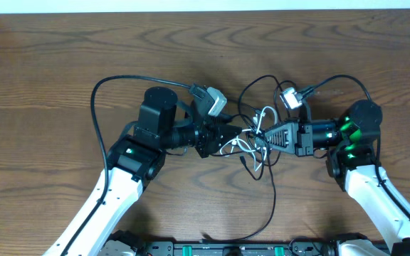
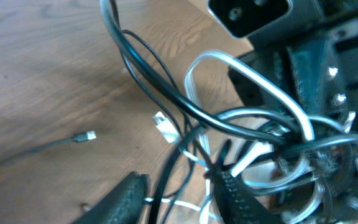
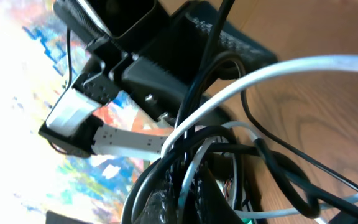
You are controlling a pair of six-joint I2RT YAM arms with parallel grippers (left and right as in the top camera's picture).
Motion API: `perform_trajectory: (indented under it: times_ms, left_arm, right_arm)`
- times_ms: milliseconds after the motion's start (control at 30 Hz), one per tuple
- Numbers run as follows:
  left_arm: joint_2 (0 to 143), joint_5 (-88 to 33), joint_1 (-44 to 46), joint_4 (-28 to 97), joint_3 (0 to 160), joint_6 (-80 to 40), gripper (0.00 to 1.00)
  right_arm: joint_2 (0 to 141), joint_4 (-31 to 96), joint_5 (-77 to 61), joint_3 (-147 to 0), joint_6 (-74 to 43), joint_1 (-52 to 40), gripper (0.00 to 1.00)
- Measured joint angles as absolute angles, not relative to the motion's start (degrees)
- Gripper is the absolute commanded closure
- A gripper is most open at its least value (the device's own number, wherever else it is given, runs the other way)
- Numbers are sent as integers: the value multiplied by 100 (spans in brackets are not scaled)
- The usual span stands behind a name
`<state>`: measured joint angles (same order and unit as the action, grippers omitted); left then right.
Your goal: Untangle cables
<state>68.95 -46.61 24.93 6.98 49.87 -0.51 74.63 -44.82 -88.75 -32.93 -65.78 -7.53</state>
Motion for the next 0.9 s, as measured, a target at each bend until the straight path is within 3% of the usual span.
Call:
perform_trajectory:
  times_ms: [33, 333, 367, 400, 433, 500, 733, 900]
  left_arm:
    - [6928, -4661, 2493, 685, 4987, -40, 92]
    - [6984, -4663, 2480, 622, 4987, 161, 92]
    - [6969, -4663, 2469, 624, 4987, 163, 87]
    - [6952, -4665, 2449, 622, 4987, 183, 69]
    - [6928, -4665, 2429, 622, 4987, 189, 60]
    - [6866, -4663, 2379, 622, 4987, 165, 54]
    - [6825, -4663, 2362, 624, 4987, 152, 54]
    - [6825, -4661, 2362, 628, 4987, 167, 81]
  right_arm:
    - [7463, -4482, -8873, -3293, -6580, -779, 99]
    - [7463, -4482, -8875, -3293, -6580, -801, 99]
    - [7463, -4482, -8875, -3293, -6580, -801, 99]
    - [7463, -4482, -8875, -3293, -6580, -801, 99]
    - [7463, -4486, -8875, -3293, -6580, -801, 99]
    - [7463, -4493, -8875, -3293, -6580, -801, 99]
    - [7463, -4504, -8875, -3293, -6580, -801, 99]
    - [7463, -4506, -8875, -3293, -6580, -801, 99]
